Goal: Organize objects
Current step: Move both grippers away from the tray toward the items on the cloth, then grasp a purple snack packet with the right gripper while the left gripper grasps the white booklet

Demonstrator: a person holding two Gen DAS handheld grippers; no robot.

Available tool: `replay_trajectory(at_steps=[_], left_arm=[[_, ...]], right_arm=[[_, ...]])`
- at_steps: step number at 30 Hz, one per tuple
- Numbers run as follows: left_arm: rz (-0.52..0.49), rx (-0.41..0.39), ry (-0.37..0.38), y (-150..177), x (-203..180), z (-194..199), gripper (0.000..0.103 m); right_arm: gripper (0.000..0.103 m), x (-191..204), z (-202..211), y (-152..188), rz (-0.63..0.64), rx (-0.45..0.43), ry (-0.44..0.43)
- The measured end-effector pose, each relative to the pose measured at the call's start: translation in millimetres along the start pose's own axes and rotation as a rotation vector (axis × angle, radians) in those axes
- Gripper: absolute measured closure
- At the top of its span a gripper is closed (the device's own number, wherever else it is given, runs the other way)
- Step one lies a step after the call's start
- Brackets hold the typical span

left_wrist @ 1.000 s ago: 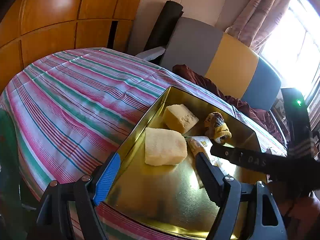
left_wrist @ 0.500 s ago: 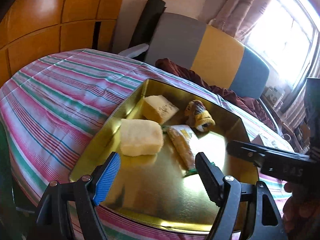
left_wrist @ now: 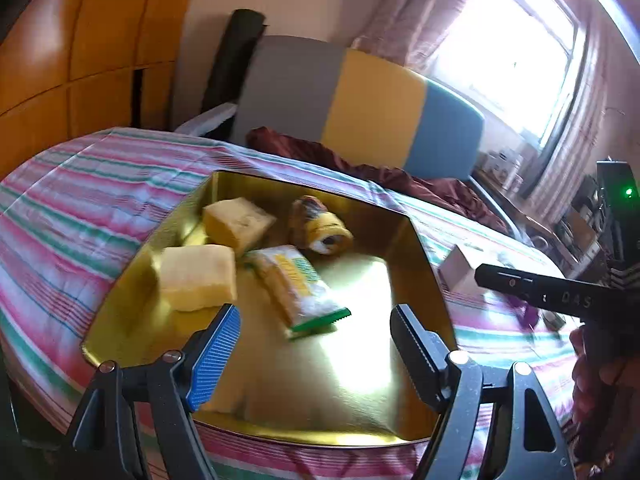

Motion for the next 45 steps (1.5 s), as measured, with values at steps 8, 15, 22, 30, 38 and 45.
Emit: replay_trajectory(at_steps=[8, 15, 22, 30, 38, 45], left_arm=[[-0.095, 0.027, 0.080, 15.0, -42.8, -4.3, 0.025], [-0.151, 0.072, 0.140, 27.5, -77.0, -8.0, 0.025], [-0.215, 0.096, 0.185, 31.9, -111.2, -8.4, 0.024], [-0.262, 0.146, 0.199, 43.0, -135.5, -15.4, 0.024], [-0.305, 0.168, 0.203, 48.5, -151.2, -17.8, 0.024], [-0.348, 0.187, 0.206, 50.0, -164.3, -25.0, 0.024]], right_arm=[[0.033, -102.9, 2.0, 43.7, -0.139, -0.001, 0.149], [0.033, -190.5, -3.7, 85.3, -0.226, 0.023, 0.280], [0.028, -256.0, 0.2, 79.3, -0.291, -0.047, 0.342], [0.027, -282.1, -16.7, 57.9, -0.299, -0.087, 0.296], [0.030, -280.3, -34.1, 52.9, -0.265, -0.095, 0.259], [0.047, -279.5, -45.2, 56.3, -0.260, -0.085, 0.227]])
Point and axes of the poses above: each gripper's, at about its wrist camera, not at the fingertips, and z roughly against the way its jaws point, x to its left, y to its underside, the point moved 10 cm from there along -z, roughly the way its jaws point, and after that the axes turned 3 degrees about y, right-handed, at the moved point
